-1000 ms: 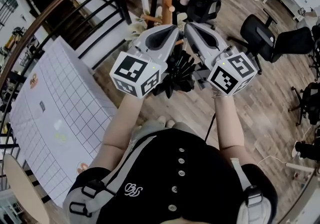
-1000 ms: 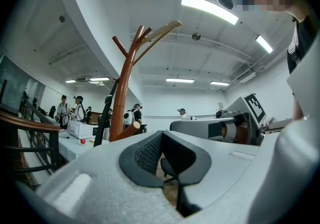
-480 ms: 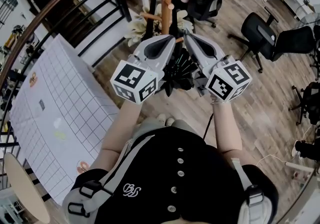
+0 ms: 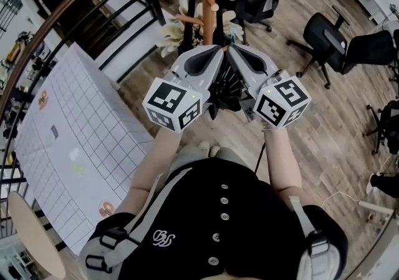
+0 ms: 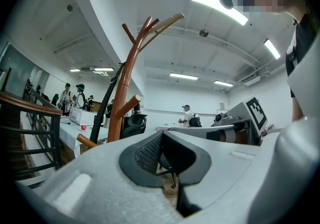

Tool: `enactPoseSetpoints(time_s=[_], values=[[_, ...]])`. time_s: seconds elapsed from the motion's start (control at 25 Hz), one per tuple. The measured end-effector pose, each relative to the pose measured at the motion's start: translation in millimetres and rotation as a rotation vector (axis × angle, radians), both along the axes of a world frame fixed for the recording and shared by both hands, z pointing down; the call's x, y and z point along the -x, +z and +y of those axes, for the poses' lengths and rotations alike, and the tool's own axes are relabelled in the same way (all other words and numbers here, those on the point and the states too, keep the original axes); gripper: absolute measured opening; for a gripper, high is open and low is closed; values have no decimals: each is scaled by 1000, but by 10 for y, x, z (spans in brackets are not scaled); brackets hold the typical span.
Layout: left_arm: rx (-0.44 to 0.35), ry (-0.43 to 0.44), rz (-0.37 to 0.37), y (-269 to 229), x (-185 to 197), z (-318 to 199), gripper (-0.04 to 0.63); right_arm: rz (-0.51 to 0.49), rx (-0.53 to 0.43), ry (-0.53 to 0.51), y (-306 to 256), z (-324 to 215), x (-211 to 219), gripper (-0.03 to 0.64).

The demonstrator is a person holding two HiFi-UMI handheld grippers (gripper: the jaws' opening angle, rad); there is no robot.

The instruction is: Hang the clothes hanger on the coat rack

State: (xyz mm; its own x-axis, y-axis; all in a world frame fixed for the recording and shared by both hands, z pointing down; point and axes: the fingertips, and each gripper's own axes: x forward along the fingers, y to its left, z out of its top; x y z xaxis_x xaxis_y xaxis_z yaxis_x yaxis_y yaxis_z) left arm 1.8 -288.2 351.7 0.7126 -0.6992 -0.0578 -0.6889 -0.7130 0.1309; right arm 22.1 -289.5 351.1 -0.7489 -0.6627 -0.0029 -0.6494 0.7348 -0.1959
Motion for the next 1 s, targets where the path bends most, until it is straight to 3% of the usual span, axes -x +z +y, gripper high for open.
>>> enactPoseSetpoints(time_s=[1.0], values=[[19, 3, 3, 33, 72, -22, -2, -12, 9, 9, 14, 13, 35, -2]])
